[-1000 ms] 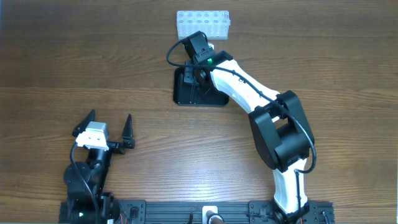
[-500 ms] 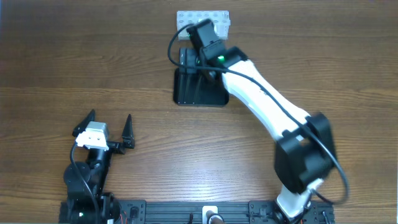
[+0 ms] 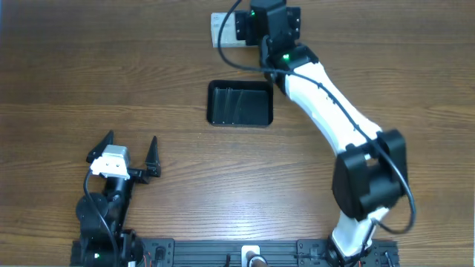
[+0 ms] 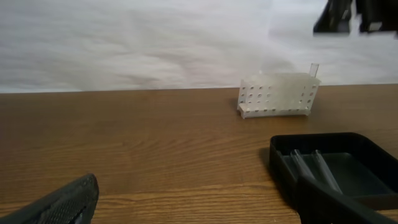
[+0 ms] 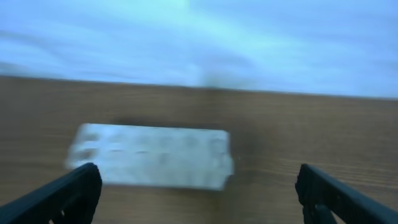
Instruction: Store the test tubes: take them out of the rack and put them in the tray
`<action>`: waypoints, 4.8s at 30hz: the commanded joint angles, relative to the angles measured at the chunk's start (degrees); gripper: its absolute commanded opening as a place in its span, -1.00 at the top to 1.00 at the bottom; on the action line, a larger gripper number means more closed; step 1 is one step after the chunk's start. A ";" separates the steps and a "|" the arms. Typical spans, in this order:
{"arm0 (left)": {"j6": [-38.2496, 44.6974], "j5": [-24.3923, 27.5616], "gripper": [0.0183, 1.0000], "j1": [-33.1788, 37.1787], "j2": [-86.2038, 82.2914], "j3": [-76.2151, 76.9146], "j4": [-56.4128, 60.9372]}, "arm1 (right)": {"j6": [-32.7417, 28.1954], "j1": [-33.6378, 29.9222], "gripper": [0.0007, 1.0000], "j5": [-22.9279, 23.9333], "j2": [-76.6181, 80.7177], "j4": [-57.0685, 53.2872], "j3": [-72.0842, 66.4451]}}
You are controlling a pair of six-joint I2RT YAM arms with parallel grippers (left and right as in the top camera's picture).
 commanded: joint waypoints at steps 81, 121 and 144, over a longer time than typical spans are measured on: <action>0.66 0.74 -1.00 -0.07 -0.50 -0.35 0.02 | -0.24 -4.20 0.82 -8.22 13.53 13.79 -0.20; 0.66 0.74 -1.00 -0.07 -0.50 -0.35 0.02 | 15.74 2.95 0.98 -15.96 -16.52 -32.28 -6.69; 0.66 0.74 -1.00 -0.07 -0.50 -0.35 0.02 | 19.74 3.08 0.88 -15.74 -6.75 -16.94 -19.65</action>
